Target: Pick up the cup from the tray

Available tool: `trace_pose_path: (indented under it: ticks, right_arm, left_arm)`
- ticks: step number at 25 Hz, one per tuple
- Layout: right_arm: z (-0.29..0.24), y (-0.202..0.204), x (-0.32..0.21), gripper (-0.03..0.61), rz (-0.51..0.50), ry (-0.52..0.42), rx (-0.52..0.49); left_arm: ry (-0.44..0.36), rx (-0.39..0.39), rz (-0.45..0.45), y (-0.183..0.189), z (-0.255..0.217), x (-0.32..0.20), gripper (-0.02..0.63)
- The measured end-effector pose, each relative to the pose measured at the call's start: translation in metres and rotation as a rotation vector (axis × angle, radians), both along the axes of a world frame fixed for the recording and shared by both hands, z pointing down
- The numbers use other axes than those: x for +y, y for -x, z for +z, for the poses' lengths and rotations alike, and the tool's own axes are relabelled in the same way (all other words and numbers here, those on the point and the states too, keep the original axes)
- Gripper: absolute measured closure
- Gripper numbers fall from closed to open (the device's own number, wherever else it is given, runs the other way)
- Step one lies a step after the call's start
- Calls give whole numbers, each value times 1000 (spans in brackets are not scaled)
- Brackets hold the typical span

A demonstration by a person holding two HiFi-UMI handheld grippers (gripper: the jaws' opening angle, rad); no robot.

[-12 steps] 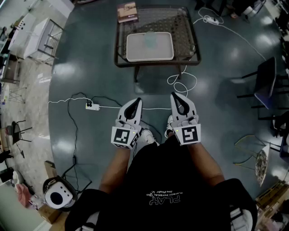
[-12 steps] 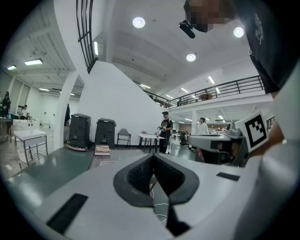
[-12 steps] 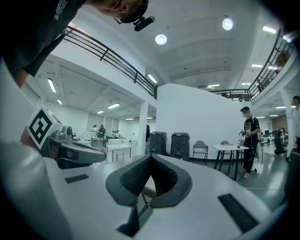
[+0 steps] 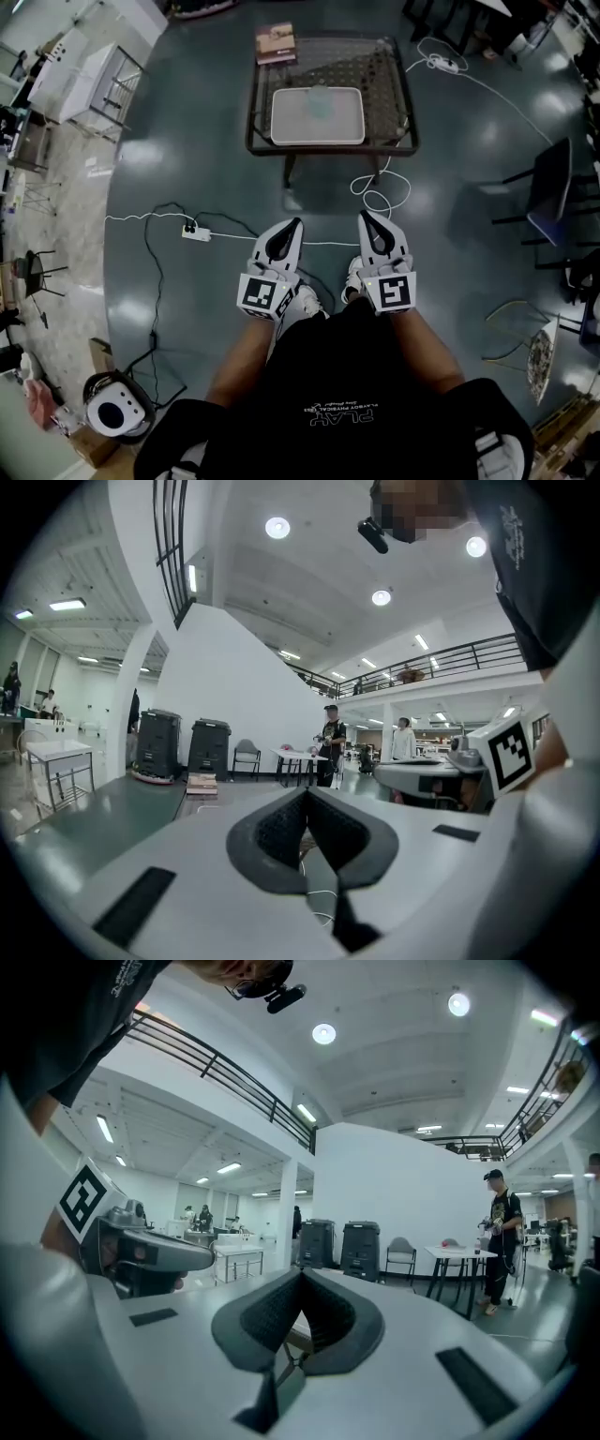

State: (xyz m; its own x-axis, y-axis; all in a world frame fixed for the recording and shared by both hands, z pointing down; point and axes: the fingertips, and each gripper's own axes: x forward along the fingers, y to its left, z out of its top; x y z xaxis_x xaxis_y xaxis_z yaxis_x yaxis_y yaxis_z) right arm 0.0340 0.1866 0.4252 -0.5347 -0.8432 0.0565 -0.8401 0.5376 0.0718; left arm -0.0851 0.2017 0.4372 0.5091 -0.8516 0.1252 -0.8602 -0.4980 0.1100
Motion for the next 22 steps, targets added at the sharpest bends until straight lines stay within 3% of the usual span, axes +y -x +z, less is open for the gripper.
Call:
trace_pose_path:
  ticks: [10,15,18,22]
  right_arm:
    - [10,-40,-33,580,-49,13,-42]
    - [13,-50,-56,580,-113,1,-31]
    - [11,-50,-66,580,-122,-12,-25]
    - [14,-43,-84,580,-117,-6,-17]
  left_arm:
    - [26,-25,-58,-36,7,-34,606]
    - [8,-175,-64,-56,14,-52,604]
    - [-10,-292,-5,-71,19,-55,605]
    - [12,-273,11,-77,26,-74,605]
